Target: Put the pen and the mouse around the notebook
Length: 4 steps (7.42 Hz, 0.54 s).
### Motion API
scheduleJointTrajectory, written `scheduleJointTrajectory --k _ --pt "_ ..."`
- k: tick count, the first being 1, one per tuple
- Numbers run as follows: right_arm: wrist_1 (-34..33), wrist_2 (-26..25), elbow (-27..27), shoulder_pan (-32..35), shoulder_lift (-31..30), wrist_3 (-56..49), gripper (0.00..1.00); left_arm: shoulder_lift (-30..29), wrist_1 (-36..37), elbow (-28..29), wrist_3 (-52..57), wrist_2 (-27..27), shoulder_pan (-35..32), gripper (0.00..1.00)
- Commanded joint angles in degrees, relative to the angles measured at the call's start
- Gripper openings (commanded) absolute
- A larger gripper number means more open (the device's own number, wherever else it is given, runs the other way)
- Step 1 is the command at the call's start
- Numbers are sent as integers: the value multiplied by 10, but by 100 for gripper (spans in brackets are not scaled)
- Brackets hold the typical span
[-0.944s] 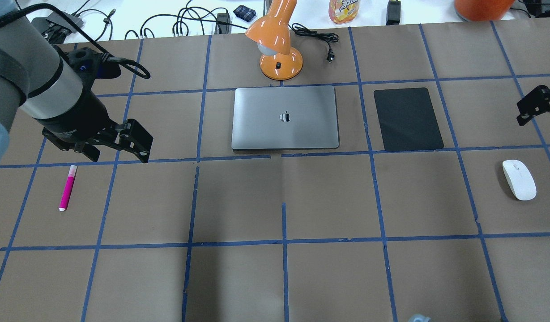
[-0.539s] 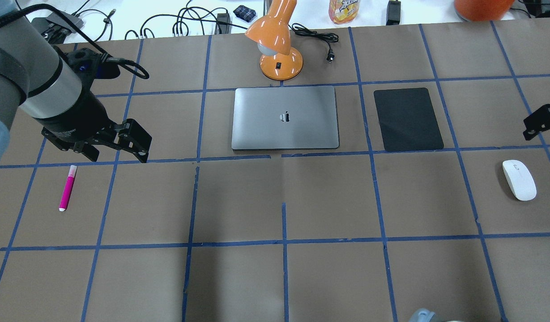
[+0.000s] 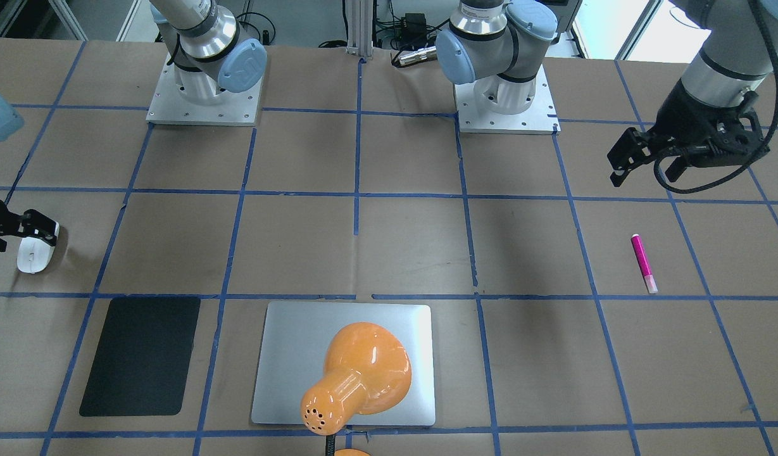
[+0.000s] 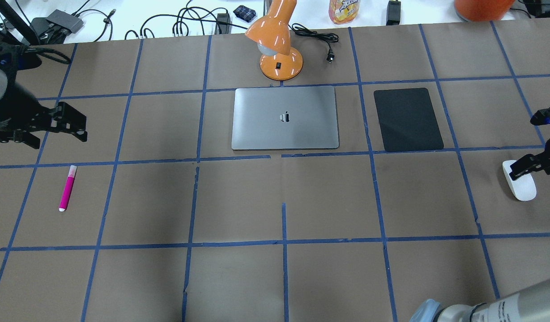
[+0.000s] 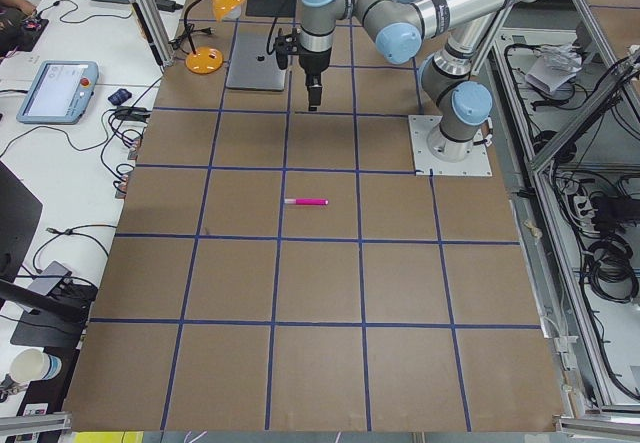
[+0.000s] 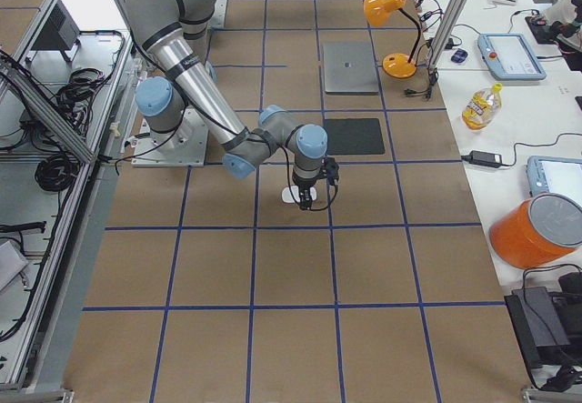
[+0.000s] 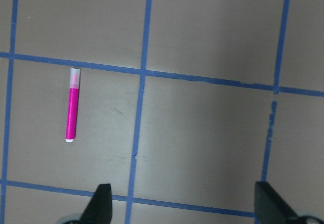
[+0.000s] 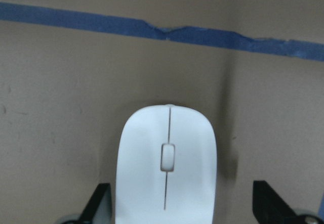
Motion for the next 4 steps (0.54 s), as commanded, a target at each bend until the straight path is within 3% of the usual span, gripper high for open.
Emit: scheduleJointTrajectory --k 1,2,3,4 --pt "-6 2 3 1 10 7 96 -33 70 -46 61 0 49 100" --pt "-6 2 2 1 10 8 94 -46 117 -65 87 1 64 100" --pt "-6 2 2 1 9 20 74 -57 144 -83 135 0 87 100" --pt "-6 3 0 1 7 30 60 -81 163 -88 143 -4 114 100"
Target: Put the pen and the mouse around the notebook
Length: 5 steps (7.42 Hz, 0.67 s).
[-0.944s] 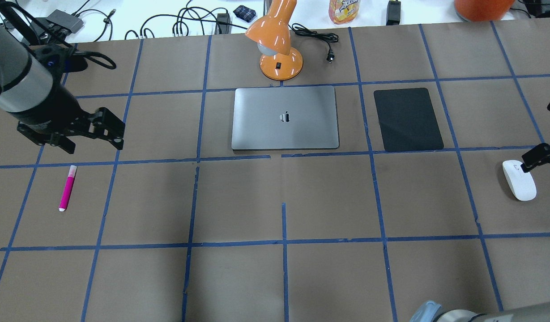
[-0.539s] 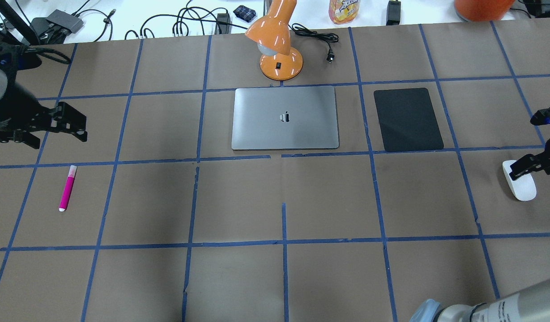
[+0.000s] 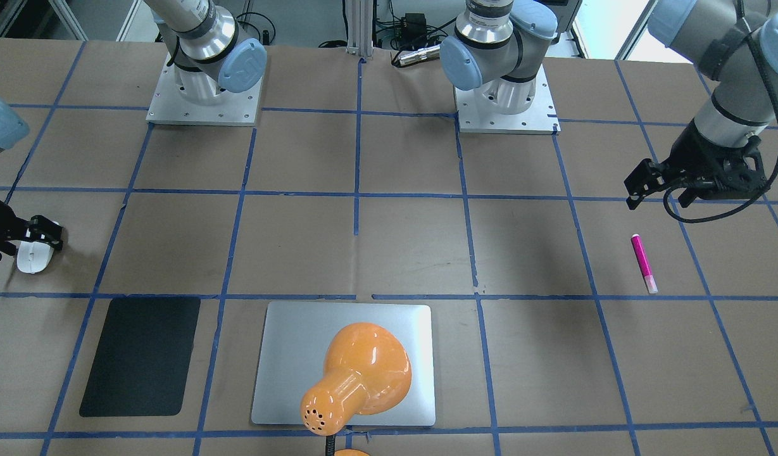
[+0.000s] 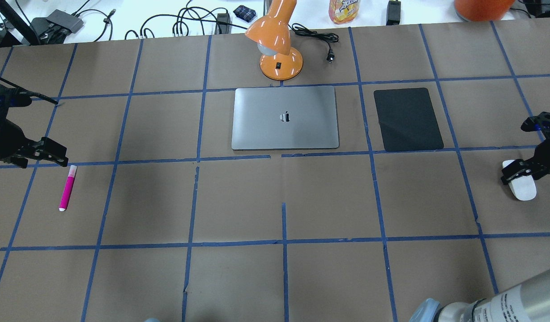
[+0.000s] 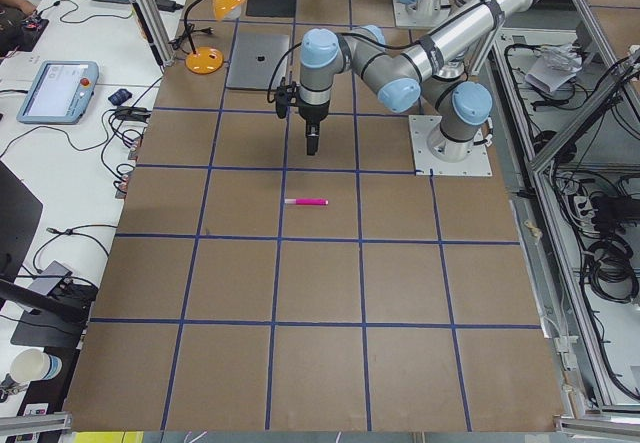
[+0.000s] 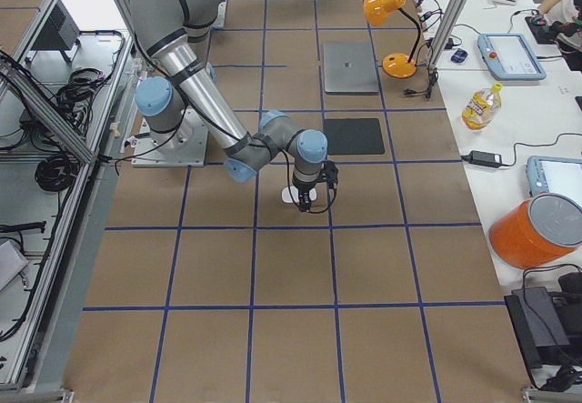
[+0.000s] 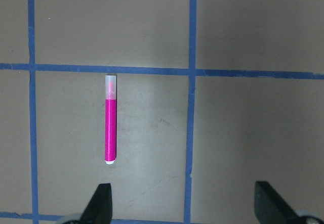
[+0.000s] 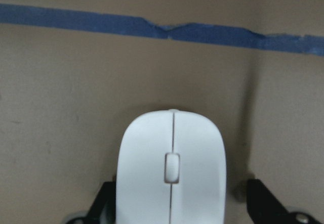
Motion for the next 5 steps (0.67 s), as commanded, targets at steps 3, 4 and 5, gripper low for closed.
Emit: scheduleJointTrajectory --k 3,4,5 --pt "37 1 -3 4 -23 24 55 -93 57 -15 61 -5 49 100" --pt "36 2 -7 8 -33 25 56 -111 108 -19 101 -5 60 100" --pt "35 2 -17 27 -45 43 57 -132 143 -29 113 -5 67 100"
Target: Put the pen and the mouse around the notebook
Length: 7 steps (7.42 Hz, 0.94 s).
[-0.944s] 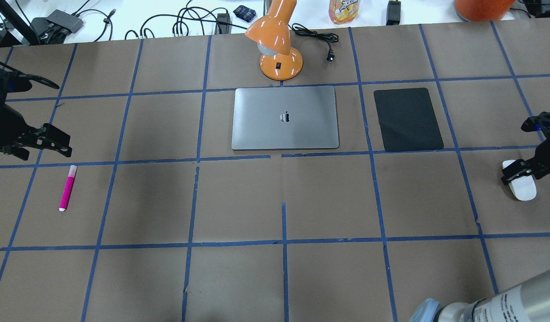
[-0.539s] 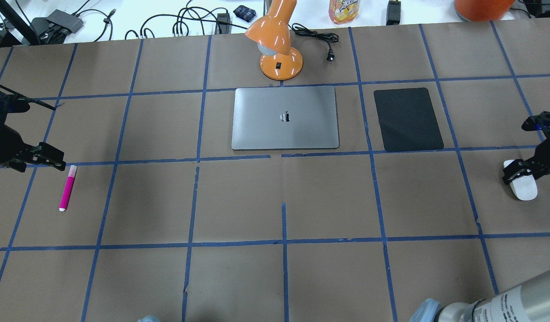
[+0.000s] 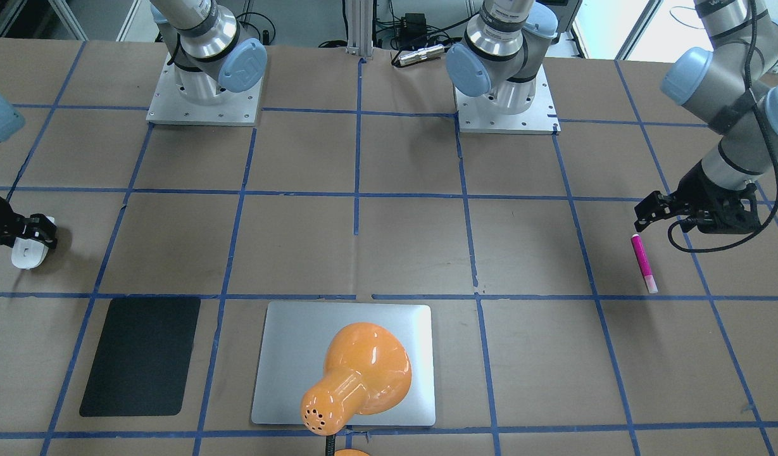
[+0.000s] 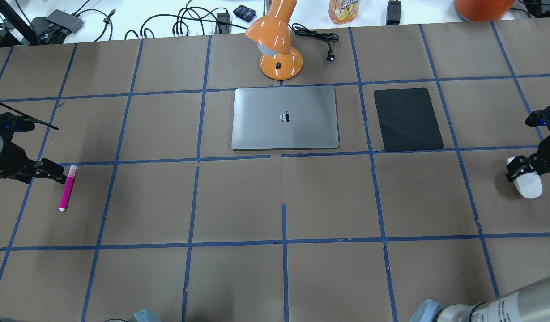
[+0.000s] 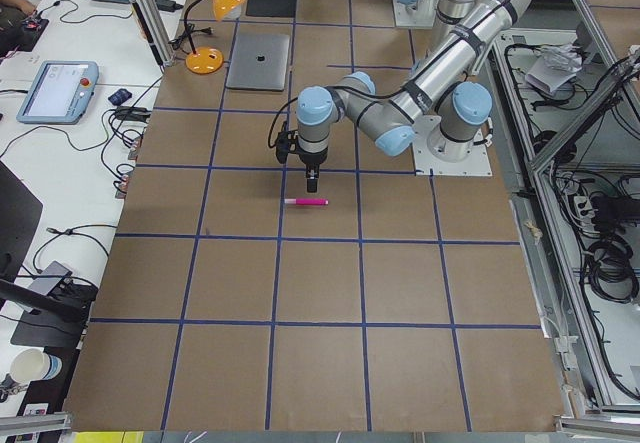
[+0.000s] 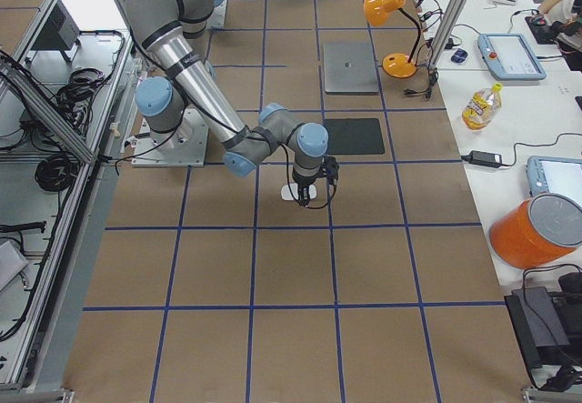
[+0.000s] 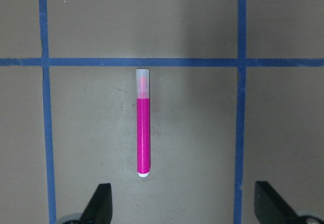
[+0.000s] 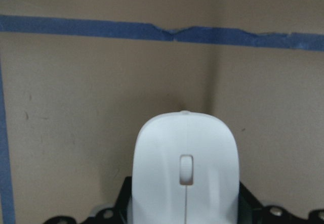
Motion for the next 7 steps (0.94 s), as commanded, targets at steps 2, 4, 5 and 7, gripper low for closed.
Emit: scheduleJointTrajectory --k 2,4,5,7 --pt "0 0 -53 103 -7 96 57 -60 98 -17 15 -2 10 100" --pt "2 2 -88 174 35 187 57 -88 108 -17 -18 -14 10 100" --pt "5 2 -124 212 54 231 58 -96 110 -16 -53 -14 10 95" --pt "9 32 -166 259 92 288 58 -98 110 -16 -59 -11 9 65"
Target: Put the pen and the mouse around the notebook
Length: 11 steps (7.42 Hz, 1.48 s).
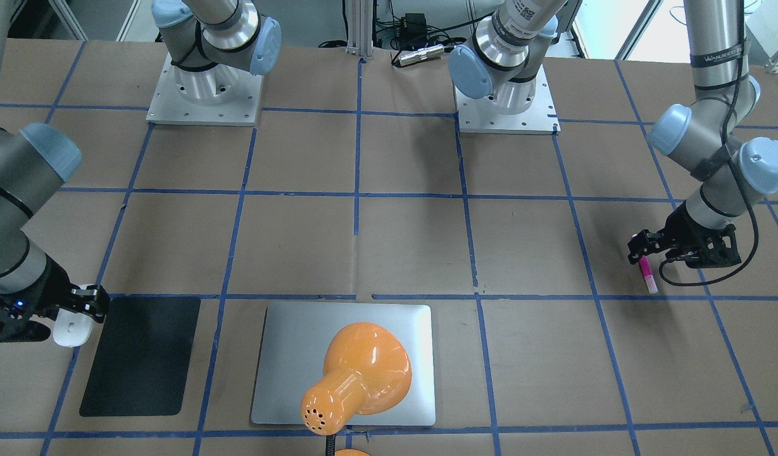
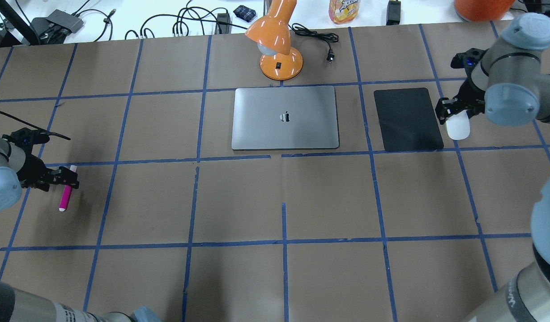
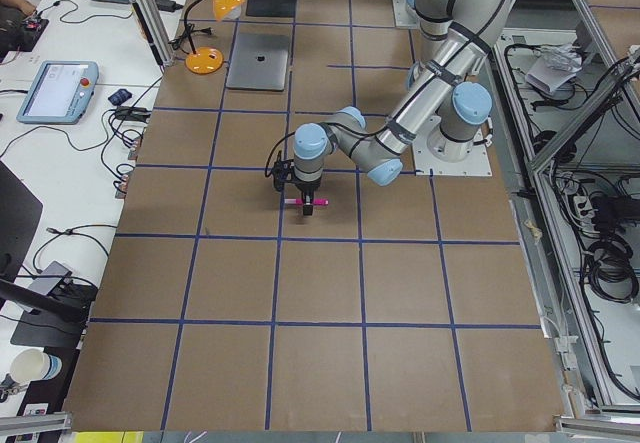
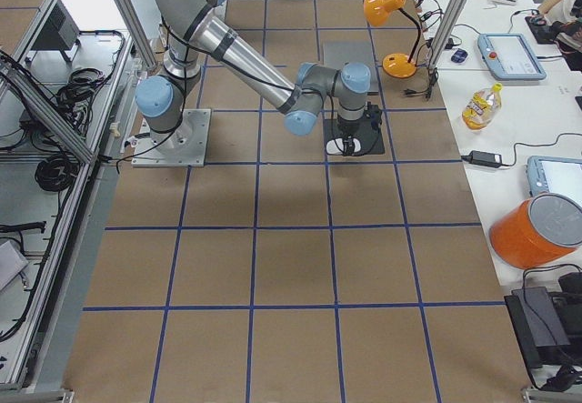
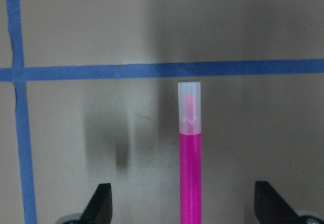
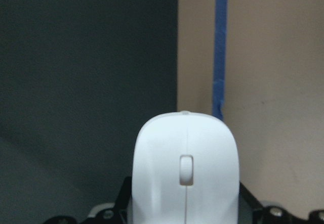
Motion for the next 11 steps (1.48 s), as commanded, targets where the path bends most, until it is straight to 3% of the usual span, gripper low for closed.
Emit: scheduleJointTrajectory --k 1,2,7,8,9,11 --pt "0 23 -27 40 31 54 59 -3 1 0 -7 2 -2 45" --pt "-3 29 -28 51 32 65 60 -3 1 0 -6 0 -2 37" --pt "-36 28 -27 55 72 75 62 -4 0 0 -6 -2 -2 37" --pt "-37 28 -27 55 73 75 85 -5 0 0 -4 -2 -2 37" --pt "-37 28 -27 55 72 75 97 -6 0 0 -4 -2 -2 35" --pt "-28 28 -35 55 60 76 100 -7 1 0 -5 -3 -2 8"
